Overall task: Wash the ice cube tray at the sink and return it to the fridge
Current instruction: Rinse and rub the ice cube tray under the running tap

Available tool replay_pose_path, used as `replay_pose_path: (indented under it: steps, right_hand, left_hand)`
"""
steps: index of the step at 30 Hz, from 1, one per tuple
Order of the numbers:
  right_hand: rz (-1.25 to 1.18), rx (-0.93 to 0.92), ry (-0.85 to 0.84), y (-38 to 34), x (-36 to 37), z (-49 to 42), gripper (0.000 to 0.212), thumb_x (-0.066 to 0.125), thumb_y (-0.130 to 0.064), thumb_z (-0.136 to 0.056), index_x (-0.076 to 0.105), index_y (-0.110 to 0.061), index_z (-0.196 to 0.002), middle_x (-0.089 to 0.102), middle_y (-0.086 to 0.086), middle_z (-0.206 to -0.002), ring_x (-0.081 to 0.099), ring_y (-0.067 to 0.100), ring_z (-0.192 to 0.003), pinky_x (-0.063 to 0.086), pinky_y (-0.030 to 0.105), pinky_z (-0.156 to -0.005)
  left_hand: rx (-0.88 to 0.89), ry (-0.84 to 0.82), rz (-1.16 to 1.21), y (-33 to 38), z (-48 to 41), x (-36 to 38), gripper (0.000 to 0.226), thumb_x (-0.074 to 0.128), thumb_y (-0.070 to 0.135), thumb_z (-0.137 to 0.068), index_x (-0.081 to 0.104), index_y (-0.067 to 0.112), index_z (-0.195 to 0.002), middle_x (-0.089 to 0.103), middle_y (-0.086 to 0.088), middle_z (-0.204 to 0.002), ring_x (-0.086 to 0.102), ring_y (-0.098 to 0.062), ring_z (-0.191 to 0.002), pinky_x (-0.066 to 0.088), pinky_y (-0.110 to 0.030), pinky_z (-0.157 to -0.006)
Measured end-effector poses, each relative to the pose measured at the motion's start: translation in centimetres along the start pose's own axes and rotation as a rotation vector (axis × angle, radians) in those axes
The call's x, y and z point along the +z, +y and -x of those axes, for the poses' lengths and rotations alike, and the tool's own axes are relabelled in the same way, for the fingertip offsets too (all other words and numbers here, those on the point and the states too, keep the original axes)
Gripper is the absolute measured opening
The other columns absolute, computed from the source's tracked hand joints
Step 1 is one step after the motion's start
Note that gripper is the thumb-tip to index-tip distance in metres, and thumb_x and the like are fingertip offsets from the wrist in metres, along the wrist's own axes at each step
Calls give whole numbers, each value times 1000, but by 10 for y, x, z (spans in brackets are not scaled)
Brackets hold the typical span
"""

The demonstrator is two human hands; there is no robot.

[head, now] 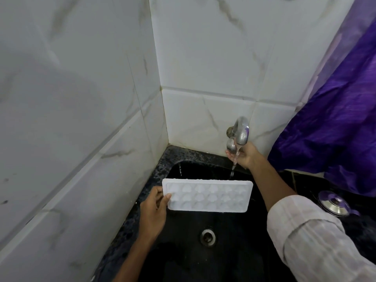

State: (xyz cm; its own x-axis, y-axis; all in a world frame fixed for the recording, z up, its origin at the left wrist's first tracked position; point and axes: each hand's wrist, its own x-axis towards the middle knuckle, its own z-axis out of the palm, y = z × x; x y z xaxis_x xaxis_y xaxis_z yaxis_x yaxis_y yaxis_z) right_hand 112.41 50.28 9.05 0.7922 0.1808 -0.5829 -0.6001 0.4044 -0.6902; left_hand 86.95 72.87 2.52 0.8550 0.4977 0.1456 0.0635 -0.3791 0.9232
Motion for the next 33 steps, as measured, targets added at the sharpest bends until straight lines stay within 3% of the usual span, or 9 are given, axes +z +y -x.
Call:
replay_pose_path:
  steps: [3, 8, 14, 18, 21, 24, 27, 29, 33]
  right_hand:
    - [-3, 26, -24, -2, -3, -5, 20, 37, -9, -101, 56, -3, -101, 59, 16, -97, 59, 29, -85, 60, 33, -54]
    - [-6, -23, -72, 20, -30, 14, 23, 46, -6, -101, 58, 6, -116, 64, 23, -120, 67, 31, -102, 56, 38, -87]
    - [378, -193, -88, 78, -96, 107, 43, 49, -50, -97, 65, -21, -125, 71, -3, -120, 66, 14, -111, 48, 38, -95]
    - [610, -411, -31, 97, -109, 141, 23, 64, -29, -93, 71, -23, -114, 75, -5, -109, 70, 11, -102, 55, 35, -90]
    - [887, -580, 144, 93, -119, 136, 19, 75, -20, -85, 74, -23, -103, 74, -10, -95, 69, 6, -92, 52, 14, -76]
    - [897, -727, 285, 83, -128, 133, 18, 76, -14, -83, 75, -17, -101, 74, -6, -95, 67, 1, -89, 48, 4, -74]
    - [830, -933, 340, 75, -128, 142, 17, 74, -8, -85, 73, -15, -101, 74, -7, -99, 68, -2, -91, 50, 8, -84]
    - [801, -1034, 347, 75, -128, 148, 17, 72, -6, -86, 73, -13, -102, 74, -7, -100, 69, 0, -94, 52, 14, -87]
    - [957, -923, 327, 84, -141, 146, 11, 74, -14, -86, 72, -22, -93, 74, -9, -87, 69, -1, -80, 54, 14, -74]
  left_hand:
    - [-9, 7, 8, 0, 3, 0, 4, 63, 14, -95, 65, 15, -99, 75, 15, -92, 71, 0, -88, 58, -26, -74]
    - [-52, -14, 0, -1, 2, 5, 6, 63, 13, -95, 65, 12, -100, 75, 8, -97, 70, 0, -88, 56, -20, -73]
    - [-115, -83, -22, -4, 1, 10, 3, 62, 11, -95, 65, 11, -98, 75, 5, -95, 70, -2, -85, 58, -27, -73]
    - [-134, -121, -24, 0, 0, 20, 1, 64, 14, -94, 65, 15, -94, 75, 4, -87, 71, -8, -82, 57, -37, -73]
    - [-111, -201, 6, 14, -6, 28, 3, 64, 12, -94, 65, 14, -96, 74, 7, -94, 69, 2, -87, 55, -26, -76]
    - [-6, -284, 50, 34, -11, 35, 7, 63, 11, -95, 64, 12, -102, 73, 7, -104, 68, -2, -99, 55, -23, -86]
    - [210, -242, 57, 54, -12, 35, 14, 67, 7, -92, 66, 14, -104, 72, 8, -108, 68, -2, -103, 52, -15, -89]
    - [362, -209, -17, 58, -14, 34, 19, 70, 7, -90, 72, 15, -107, 73, 8, -109, 69, -4, -103, 53, -20, -91]
    - [395, -211, -233, 49, -22, 33, 10, 75, 12, -85, 76, 18, -93, 75, 8, -88, 71, -2, -82, 60, -33, -76]
